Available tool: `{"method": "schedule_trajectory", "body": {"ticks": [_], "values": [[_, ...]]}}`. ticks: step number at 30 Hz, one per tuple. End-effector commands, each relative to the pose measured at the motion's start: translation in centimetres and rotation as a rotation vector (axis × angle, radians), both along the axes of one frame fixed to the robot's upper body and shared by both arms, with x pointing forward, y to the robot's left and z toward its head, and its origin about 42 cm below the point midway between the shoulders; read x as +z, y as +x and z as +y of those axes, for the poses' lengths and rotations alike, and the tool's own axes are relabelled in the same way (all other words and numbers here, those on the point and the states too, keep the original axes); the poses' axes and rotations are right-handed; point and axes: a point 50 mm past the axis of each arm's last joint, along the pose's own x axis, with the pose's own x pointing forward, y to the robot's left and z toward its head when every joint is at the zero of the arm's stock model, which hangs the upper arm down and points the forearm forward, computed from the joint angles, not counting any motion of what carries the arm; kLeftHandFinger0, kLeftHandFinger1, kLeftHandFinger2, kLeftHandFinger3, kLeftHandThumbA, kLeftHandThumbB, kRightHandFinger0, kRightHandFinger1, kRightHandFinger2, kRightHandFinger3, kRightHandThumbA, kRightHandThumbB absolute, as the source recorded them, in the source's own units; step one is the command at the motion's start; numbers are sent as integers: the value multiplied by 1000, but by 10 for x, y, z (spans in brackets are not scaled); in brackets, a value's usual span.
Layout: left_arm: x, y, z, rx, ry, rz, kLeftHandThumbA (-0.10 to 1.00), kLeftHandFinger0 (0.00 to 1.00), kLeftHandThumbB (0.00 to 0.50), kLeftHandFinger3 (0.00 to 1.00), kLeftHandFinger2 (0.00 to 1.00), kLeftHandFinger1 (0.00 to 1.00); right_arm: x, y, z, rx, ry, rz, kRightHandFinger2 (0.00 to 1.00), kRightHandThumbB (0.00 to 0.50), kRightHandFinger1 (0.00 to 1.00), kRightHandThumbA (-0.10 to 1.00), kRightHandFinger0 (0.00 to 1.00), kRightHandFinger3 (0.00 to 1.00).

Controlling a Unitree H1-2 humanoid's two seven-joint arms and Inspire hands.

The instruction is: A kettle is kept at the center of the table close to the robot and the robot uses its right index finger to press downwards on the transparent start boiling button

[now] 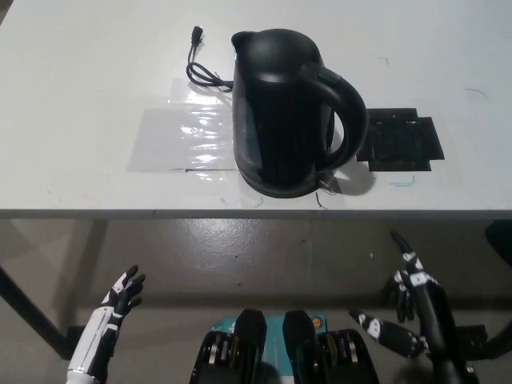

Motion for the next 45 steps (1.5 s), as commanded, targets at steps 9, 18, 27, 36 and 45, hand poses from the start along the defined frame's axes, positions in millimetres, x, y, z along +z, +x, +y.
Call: {"method": "schedule_trajectory", "body": {"ticks": [9,18,27,36,45], "values": [[35,5,0,-96,71,-199,1000,1000,410,1000,1000,1000,63,51,45,-45,-329,-238,84,263,0,1000,0,1000],[32,3,0,-103,70,-202,1000,1000,392,1000,1000,1000,60,65,52,-42,-373,-199,0,275,0,1000,0,1000],[28,-2,0,-102,55,-185,1000,1000,397,1000,1000,1000,48,64,53,-38,-401,-141,0,277,0,1000,0,1000],[28,-3,-1,-102,58,-191,1000,1000,395,1000,1000,1000,41,70,48,-50,-425,-114,0,273,0,1000,0,1000],[30,-2,0,-100,66,-191,1000,1000,395,1000,1000,1000,35,81,43,-67,-432,-76,0,259,0,1000,0,1000]]}}
